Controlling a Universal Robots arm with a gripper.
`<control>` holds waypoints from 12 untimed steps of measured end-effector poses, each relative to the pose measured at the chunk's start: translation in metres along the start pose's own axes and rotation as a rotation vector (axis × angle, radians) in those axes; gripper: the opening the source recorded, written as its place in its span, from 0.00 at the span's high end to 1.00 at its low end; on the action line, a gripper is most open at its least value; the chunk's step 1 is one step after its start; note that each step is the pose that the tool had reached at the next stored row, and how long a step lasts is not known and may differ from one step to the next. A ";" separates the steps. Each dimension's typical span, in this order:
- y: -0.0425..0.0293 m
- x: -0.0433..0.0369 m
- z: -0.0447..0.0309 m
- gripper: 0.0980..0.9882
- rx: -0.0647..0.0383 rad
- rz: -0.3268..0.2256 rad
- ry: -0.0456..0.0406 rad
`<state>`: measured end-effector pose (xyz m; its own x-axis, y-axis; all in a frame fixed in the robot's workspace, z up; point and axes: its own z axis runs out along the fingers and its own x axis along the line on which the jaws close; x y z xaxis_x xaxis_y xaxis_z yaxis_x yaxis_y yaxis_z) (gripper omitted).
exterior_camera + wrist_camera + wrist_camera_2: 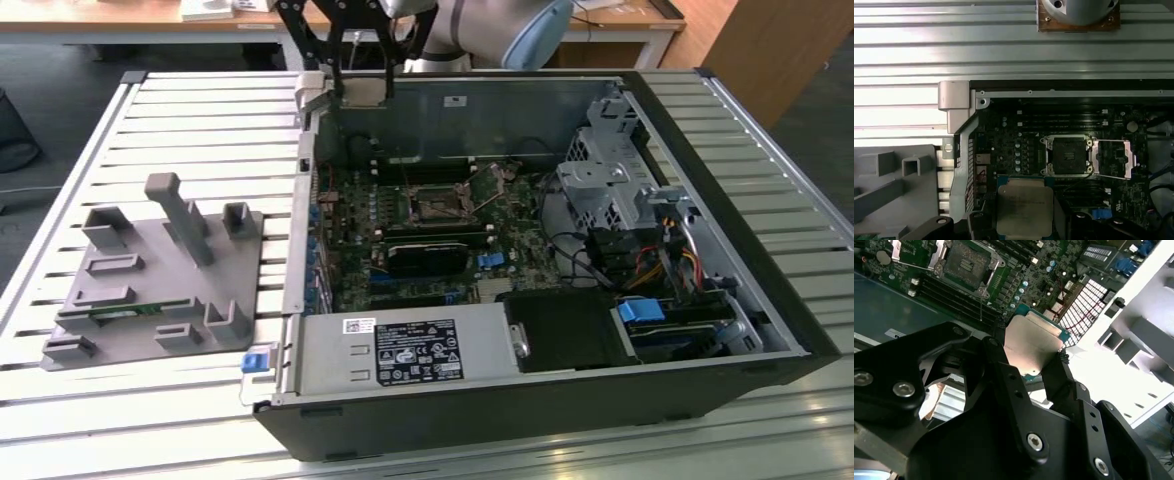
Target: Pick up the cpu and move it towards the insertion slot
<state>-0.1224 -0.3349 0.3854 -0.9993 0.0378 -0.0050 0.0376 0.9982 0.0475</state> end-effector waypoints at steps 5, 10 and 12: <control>0.0034 -0.0128 0.0026 0.50 0.000 0.006 -0.0003; 0.0079 -0.0258 0.0054 0.50 0.000 0.010 -0.0004; 0.0098 -0.0318 0.0067 0.50 0.000 0.010 -0.0005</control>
<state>-0.0902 -0.3260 0.3793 -0.9988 0.0477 -0.0050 0.0474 0.9977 0.0476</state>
